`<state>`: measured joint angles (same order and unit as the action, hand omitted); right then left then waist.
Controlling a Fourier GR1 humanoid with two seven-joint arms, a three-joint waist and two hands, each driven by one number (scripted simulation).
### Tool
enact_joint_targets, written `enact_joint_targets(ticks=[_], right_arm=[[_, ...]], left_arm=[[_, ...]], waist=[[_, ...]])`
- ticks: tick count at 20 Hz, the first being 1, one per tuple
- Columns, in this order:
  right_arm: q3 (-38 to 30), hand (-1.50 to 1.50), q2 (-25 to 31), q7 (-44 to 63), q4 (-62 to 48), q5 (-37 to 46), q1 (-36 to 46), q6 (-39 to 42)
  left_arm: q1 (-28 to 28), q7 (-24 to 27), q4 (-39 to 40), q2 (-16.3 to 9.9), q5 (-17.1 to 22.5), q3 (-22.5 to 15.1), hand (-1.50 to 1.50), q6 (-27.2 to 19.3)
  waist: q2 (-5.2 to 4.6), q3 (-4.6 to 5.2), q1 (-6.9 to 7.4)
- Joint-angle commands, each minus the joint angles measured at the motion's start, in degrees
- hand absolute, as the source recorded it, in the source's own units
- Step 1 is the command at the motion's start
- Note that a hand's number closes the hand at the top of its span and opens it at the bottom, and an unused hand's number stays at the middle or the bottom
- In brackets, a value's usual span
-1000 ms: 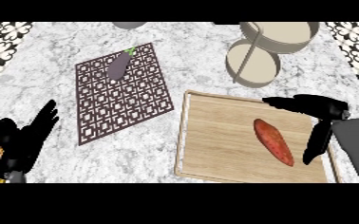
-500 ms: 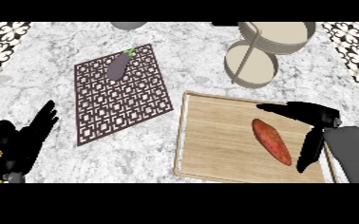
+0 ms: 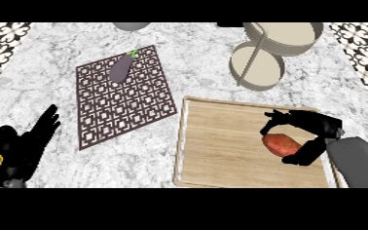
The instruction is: Pick the sweet potato from the tray and place it in the tiered basket
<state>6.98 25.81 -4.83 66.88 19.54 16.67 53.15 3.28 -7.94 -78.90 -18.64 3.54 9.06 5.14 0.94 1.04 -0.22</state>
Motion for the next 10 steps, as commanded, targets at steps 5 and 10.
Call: enact_joint_targets(ticks=[5,10], right_arm=[[-0.86,1.5,-3.75,-5.24,-0.35,-0.12,-2.59,-3.34],[-2.48,1.5,-14.14,11.57,3.94,2.64,0.43,-15.67]], left_arm=[[-4.75,-2.46,2.63,-1.27,0.73,2.05,0.0,0.79],[-0.51,0.54,1.32,0.09,0.03,1.66,0.0,0.95]], waist=[[-1.04,-1.07,0.2],[-0.77,-0.94,0.46]])
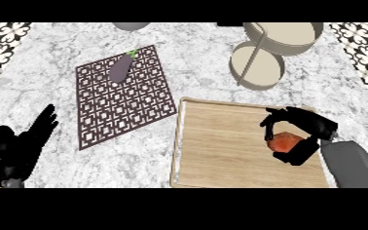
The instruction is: Pick the sweet potato from the tray and place it in the tiered basket
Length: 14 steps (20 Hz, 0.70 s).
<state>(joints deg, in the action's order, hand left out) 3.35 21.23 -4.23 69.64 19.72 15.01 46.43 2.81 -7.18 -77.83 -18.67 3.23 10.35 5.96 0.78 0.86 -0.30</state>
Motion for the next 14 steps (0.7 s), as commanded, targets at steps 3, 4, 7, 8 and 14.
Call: enact_joint_targets(ticks=[3,4,7,8,14], right_arm=[[2.1,1.5,-12.26,20.86,4.08,11.19,7.71,-20.66],[2.09,1.5,-12.0,22.77,4.18,13.37,8.91,-22.82],[3.28,1.5,-14.87,31.17,4.78,19.39,12.83,-29.26],[3.72,1.5,-16.58,34.52,5.06,21.25,14.41,-31.43],[8.55,1.5,-21.06,55.01,5.72,36.34,24.58,-43.31]], left_arm=[[-1.73,-1.13,0.03,0.27,-0.68,-1.08,0.0,-0.12],[-0.98,-1.12,0.09,-0.22,-0.99,-1.34,0.0,0.43],[-1.41,-0.88,0.24,0.07,-0.89,-1.86,0.0,0.96],[-1.49,-1.08,0.24,0.61,-1.09,-2.16,0.0,0.51],[-2.36,-1.65,0.48,-0.14,-1.61,-2.55,0.0,0.98]], waist=[[-0.17,-0.18,2.01],[0.0,0.06,3.07],[0.1,0.35,4.19],[0.19,0.29,4.45],[0.25,0.05,5.74]])
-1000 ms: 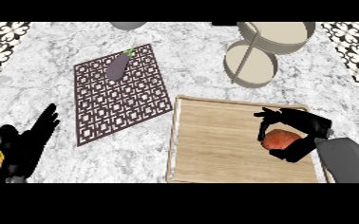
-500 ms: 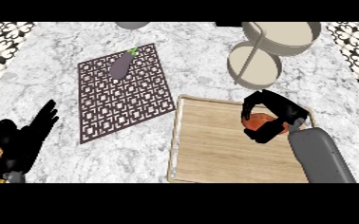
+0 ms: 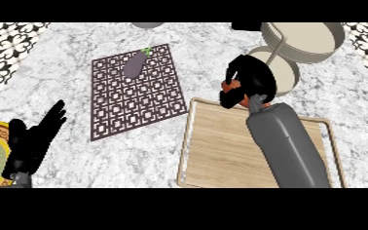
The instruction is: Pick the sweet potato from the tray and place it in the tiered basket
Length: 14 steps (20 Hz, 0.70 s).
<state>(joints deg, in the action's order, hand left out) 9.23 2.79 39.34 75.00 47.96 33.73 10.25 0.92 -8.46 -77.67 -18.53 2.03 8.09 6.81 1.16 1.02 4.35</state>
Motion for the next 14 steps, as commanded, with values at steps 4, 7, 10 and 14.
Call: enact_joint_targets(ticks=[4,7,10,14], right_arm=[[5.79,1.5,-2.72,26.09,-0.84,18.33,16.19,-10.56],[9.63,1.5,-2.75,36.2,-3.11,23.15,22.35,-11.93],[10.05,1.5,-2.75,41.67,-6.46,24.39,29.06,-12.45],[9.58,1.5,-2.75,45.63,-10.83,24.53,34.8,-13.54]], left_arm=[[-1.65,-0.96,0.13,0.75,-0.92,-1.55,0.0,-0.15],[-2.59,-0.67,0.82,0.75,-0.24,-1.39,0.0,0.64],[-3.91,-1.12,1.11,1.1,-0.17,-1.58,0.0,0.57],[-5.61,-3.46,0.01,1.19,-0.64,-2.07,0.0,-0.17]], waist=[[-0.33,-0.26,1.46],[-0.83,-0.43,1.99],[-1.43,-0.58,2.59],[-1.62,-0.76,2.36]])
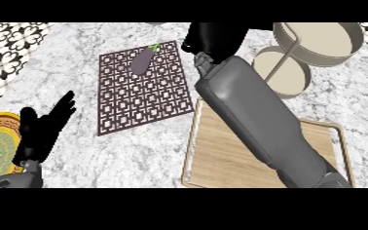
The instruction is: Pick the sweet potato from the tray and place it in the tiered basket
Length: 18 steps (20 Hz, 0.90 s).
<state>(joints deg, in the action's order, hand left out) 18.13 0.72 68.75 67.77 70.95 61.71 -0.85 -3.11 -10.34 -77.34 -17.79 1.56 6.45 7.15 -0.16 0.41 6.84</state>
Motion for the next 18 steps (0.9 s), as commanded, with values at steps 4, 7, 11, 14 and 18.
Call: enact_joint_targets(ticks=[4,7,11,14,18], right_arm=[[-1.52,1.5,-0.68,15.81,-8.93,3.03,11.3,-6.58],[-3.41,1.5,-0.68,11.58,-13.75,4.7,10.84,-12.62],[-8.18,1.5,-0.69,7.63,-20.77,7.16,13.55,-13.94],[-11.76,1.5,0.28,5.35,-25.7,8.39,17.47,-13.98],[-17.94,1.5,1.86,-2.71,-23.37,4.48,14.32,-26.54]], left_arm=[[-0.09,0.76,0.42,-0.19,0.12,0.44,0.0,0.27],[-0.72,1.11,2.85,-0.06,1.0,1.74,0.0,0.22],[2.26,1.44,-0.03,-0.32,1.21,2.3,0.0,-0.04],[2.4,2.97,0.7,-1.49,0.97,3.05,0.0,0.57],[1.23,2.39,0.77,0.13,0.36,2.23,0.0,-0.84]], waist=[[-0.64,-0.18,-0.32],[-1.15,-0.21,-1.88],[-0.74,-0.33,-2.6],[-0.77,-0.31,-3.12],[-1.12,-0.44,-3.62]])
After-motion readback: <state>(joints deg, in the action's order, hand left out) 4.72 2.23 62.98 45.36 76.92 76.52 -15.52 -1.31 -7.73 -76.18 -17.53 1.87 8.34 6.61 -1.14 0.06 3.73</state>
